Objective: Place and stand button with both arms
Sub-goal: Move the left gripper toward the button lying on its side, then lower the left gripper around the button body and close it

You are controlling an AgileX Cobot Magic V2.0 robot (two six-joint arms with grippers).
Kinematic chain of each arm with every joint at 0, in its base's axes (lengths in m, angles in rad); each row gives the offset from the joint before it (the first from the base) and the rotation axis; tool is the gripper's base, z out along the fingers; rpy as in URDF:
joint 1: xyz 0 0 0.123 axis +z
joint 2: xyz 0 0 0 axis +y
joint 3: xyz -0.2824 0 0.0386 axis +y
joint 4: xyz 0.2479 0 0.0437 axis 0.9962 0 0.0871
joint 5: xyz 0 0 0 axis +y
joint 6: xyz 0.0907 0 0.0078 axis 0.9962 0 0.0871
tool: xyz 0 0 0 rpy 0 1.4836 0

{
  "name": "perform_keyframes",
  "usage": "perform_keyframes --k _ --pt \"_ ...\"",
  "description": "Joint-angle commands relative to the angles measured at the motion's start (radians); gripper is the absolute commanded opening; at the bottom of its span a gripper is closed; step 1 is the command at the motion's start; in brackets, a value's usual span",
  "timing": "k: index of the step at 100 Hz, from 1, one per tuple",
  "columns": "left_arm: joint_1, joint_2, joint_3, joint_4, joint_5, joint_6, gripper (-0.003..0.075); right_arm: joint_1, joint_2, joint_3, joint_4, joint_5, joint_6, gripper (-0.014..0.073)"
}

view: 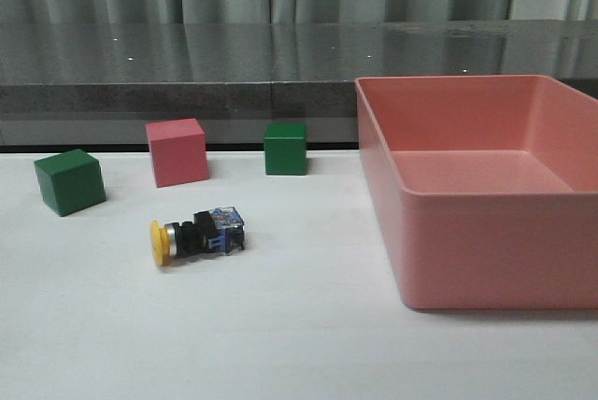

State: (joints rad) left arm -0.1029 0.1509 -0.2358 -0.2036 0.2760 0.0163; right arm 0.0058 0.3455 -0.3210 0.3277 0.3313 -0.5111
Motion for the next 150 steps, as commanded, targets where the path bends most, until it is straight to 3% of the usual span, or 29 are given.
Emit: perform_keyframes --k 1,18,28,35,42,57,64,78,90,104,117,134,150 --pt "-0.004 0.158 -0.148 0.022 0.063 -0.001 -0.002 -0.003 0.004 -0.027 0.011 -0.061 0.0 -0.0062" --pt "-0.004 0.512 -0.407 0.012 0.294 0.258 -0.0019 -0.003 0.004 -0.027 0.011 -0.061 0.0 -0.0062" --pt "-0.004 0.682 -0.537 0.008 0.392 0.34 -0.0015 -0.003 0.004 -0.027 0.011 -0.061 0.0 -0.0062" --pt "-0.004 0.775 -0.6 -0.01 0.443 0.395 0.0034 -0.003 0.004 -0.027 0.011 -0.061 0.0 -0.0062" --pt "-0.004 0.852 -0.644 -0.048 0.476 0.475 0.016 -0.003 0.004 -0.027 0.011 -0.061 0.0 -0.0062" --pt "-0.004 0.954 -0.674 -0.182 0.431 0.644 0.0608 -0.003 0.004 -0.027 0.011 -0.061 0.0 -0.0062" --pt "-0.004 0.984 -0.674 -0.228 0.392 0.713 0.0723 -0.003 0.004 -0.027 0.011 -0.062 0.0 -0.0062" --pt "-0.004 1.058 -0.674 -0.433 0.357 0.971 0.0654 -0.003 0.004 -0.027 0.011 -0.062 0.0 -0.0062" --pt "-0.004 1.146 -0.674 -0.728 0.357 1.337 0.0651 -0.003 0.004 -0.027 0.011 -0.062 0.0 -0.0062" --pt "-0.004 1.242 -0.674 -1.004 0.364 1.657 0.0651 -0.003 0.004 -0.027 0.011 -0.062 0.0 -0.0062" --pt "-0.004 1.31 -0.674 -1.14 0.366 1.697 0.0651 -0.003 0.004 -0.027 0.011 -0.062 0.0 -0.0062" --pt "-0.004 1.353 -0.674 -1.152 0.417 1.703 0.0651 -0.003 0.004 -0.027 0.011 -0.061 0.0 -0.0062" --pt "-0.004 1.423 -0.674 -1.156 0.553 1.953 0.0651 -0.003 0.004 -0.027 0.011 -0.056 0.0 -0.0062"
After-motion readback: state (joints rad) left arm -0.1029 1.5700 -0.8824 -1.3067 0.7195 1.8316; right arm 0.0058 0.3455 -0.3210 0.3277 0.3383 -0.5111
